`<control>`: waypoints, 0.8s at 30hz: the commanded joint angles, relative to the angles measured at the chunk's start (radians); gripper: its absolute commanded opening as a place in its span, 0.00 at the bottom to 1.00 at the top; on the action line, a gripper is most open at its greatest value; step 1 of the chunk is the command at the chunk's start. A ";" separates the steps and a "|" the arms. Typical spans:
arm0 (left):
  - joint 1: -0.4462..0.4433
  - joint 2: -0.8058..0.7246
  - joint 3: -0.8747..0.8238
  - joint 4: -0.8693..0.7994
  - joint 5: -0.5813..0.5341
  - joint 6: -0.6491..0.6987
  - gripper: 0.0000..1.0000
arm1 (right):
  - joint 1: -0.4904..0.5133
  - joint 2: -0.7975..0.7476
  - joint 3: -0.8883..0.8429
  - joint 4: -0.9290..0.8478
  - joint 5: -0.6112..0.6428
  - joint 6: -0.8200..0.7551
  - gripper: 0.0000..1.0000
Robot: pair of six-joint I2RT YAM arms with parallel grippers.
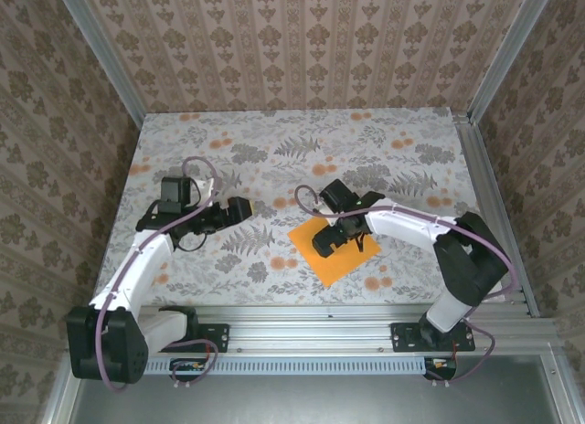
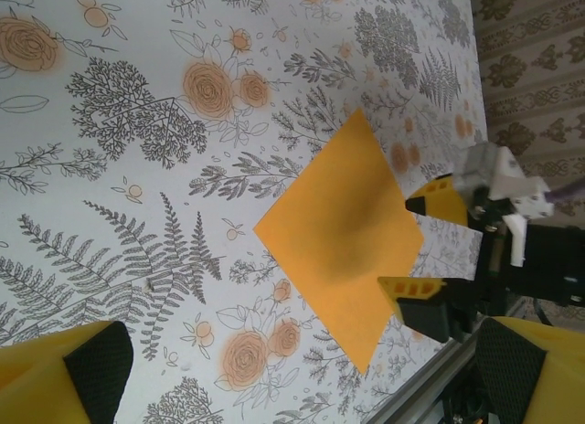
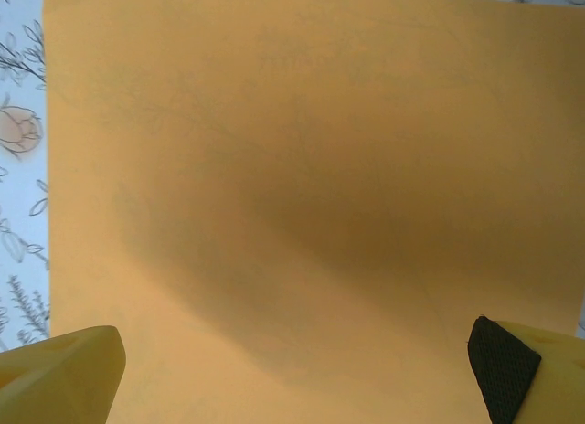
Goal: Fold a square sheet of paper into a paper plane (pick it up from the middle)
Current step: Rotate the square sheet of paper at the center of the table.
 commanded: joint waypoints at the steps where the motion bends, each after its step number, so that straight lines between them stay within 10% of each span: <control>1: 0.010 -0.029 -0.011 -0.018 0.025 -0.010 1.00 | -0.011 0.051 0.047 -0.028 0.015 -0.061 1.00; 24: 0.015 -0.030 -0.035 -0.012 0.036 0.000 1.00 | -0.011 0.248 0.120 -0.051 0.029 0.139 0.95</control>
